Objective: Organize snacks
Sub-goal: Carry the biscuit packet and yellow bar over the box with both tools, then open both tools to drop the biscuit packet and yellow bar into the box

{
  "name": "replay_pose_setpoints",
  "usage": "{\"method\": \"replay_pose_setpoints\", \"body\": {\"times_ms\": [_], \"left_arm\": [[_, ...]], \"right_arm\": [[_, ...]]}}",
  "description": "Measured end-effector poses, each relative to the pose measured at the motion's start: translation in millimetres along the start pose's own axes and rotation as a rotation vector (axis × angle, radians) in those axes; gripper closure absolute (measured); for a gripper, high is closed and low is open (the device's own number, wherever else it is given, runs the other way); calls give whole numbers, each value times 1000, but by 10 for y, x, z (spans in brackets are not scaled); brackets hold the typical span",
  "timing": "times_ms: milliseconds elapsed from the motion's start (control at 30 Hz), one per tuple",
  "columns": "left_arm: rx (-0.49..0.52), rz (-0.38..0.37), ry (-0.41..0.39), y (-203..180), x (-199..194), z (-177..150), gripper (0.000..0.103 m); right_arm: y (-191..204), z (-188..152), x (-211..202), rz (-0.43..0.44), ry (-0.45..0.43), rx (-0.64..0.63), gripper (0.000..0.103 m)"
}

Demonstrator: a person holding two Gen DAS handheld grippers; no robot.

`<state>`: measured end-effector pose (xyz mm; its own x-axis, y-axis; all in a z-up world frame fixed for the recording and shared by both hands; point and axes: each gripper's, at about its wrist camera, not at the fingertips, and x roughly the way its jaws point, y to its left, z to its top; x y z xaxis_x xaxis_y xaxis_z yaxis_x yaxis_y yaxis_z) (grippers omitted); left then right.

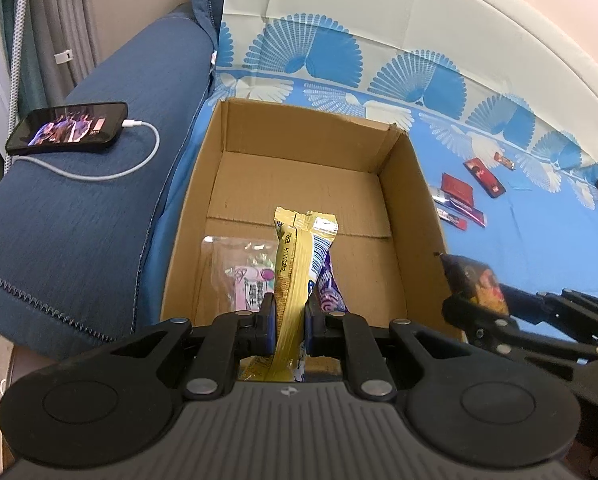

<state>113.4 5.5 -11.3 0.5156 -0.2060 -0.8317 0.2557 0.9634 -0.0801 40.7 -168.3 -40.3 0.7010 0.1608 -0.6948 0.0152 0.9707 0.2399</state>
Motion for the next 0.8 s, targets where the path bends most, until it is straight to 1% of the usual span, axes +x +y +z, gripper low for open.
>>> {"method": "replay_pose_setpoints", "body": {"times_ms": [233,433,800], "left_arm": [[0,23,15,45,287,155,89],[-17,41,44,127,545,251,89],[-11,69,117,215,1003,286,88]], "right_arm": [[-19,95,323,4,30,-1,59],[-39,147,593,7,56,0,59],[-112,182,1063,9,117,14,59]]}}
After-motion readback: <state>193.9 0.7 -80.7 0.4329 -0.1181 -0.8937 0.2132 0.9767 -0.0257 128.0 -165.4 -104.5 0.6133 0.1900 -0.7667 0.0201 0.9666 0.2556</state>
